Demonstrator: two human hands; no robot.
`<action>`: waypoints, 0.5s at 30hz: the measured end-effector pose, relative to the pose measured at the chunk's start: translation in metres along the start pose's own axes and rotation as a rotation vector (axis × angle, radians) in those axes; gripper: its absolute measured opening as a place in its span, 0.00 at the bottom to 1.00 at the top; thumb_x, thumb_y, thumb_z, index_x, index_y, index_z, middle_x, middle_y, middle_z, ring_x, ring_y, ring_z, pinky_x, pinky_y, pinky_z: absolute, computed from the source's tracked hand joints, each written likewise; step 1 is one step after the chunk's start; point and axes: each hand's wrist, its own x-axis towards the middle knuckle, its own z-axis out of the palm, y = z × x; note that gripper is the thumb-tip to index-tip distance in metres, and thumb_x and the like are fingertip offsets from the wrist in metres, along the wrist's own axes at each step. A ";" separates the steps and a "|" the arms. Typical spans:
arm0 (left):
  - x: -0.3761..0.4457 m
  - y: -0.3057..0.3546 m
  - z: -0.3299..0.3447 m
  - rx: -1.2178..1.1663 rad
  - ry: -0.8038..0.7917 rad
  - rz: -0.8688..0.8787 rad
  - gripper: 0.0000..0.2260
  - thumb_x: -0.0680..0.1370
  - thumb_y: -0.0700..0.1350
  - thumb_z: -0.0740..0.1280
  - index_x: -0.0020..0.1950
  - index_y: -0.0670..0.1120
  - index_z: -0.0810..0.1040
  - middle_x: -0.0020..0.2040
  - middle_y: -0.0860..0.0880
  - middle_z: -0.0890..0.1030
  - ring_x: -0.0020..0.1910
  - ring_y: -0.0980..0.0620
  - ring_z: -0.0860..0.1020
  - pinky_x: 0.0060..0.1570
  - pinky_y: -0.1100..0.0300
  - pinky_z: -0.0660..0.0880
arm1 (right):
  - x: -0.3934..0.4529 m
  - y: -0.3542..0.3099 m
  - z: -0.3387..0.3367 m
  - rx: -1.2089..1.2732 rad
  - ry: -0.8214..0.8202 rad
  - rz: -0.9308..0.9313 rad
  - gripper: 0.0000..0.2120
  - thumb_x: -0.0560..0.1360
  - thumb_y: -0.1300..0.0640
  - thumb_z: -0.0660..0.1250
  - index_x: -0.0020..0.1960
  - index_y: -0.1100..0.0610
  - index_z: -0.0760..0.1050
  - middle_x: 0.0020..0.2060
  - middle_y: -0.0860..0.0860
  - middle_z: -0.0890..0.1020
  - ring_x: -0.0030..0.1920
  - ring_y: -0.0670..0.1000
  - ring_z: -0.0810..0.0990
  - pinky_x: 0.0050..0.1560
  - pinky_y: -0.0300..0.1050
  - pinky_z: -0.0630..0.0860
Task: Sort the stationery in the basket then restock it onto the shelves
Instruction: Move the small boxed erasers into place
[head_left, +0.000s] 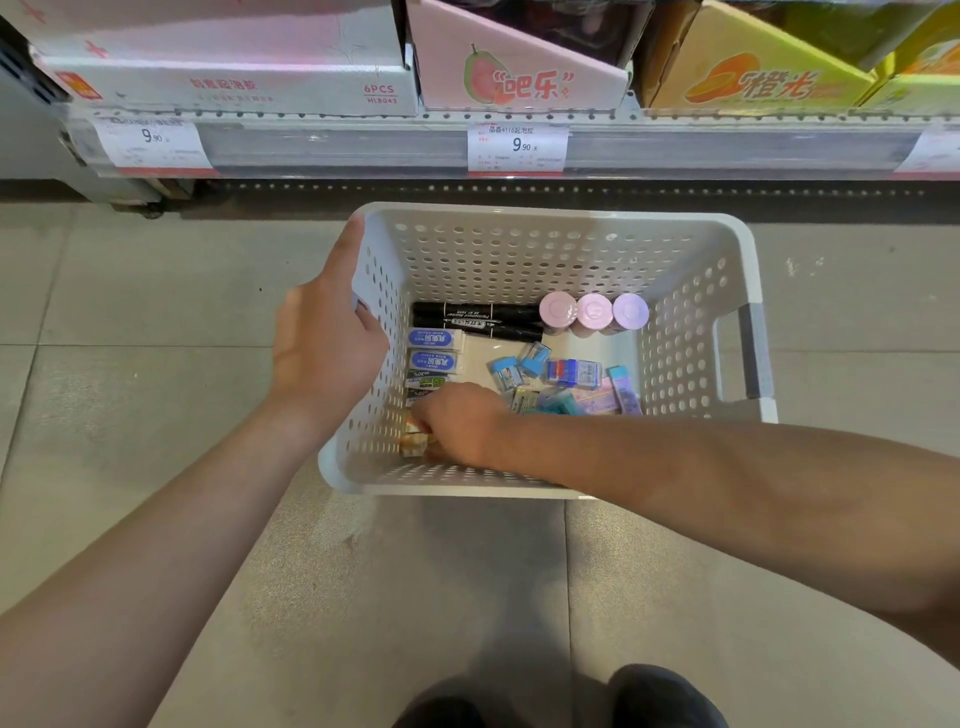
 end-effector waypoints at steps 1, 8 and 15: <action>0.000 0.000 0.000 0.000 -0.001 0.005 0.33 0.76 0.31 0.57 0.78 0.52 0.57 0.26 0.50 0.61 0.24 0.54 0.61 0.23 0.66 0.59 | -0.001 0.003 -0.001 -0.042 -0.008 -0.034 0.08 0.75 0.58 0.66 0.52 0.59 0.78 0.45 0.55 0.80 0.44 0.54 0.78 0.41 0.42 0.74; 0.000 0.000 0.001 0.008 0.000 0.002 0.32 0.76 0.32 0.58 0.78 0.52 0.57 0.26 0.49 0.63 0.24 0.54 0.62 0.24 0.62 0.61 | -0.010 0.020 0.000 -0.222 -0.072 -0.196 0.12 0.77 0.59 0.60 0.58 0.60 0.78 0.51 0.58 0.81 0.52 0.57 0.80 0.47 0.44 0.75; -0.001 0.001 -0.001 0.007 0.005 0.006 0.32 0.76 0.31 0.58 0.78 0.50 0.57 0.26 0.49 0.63 0.24 0.54 0.62 0.24 0.62 0.60 | -0.010 0.029 -0.022 -0.304 -0.101 -0.273 0.11 0.80 0.58 0.56 0.55 0.60 0.76 0.45 0.55 0.80 0.46 0.54 0.79 0.44 0.46 0.77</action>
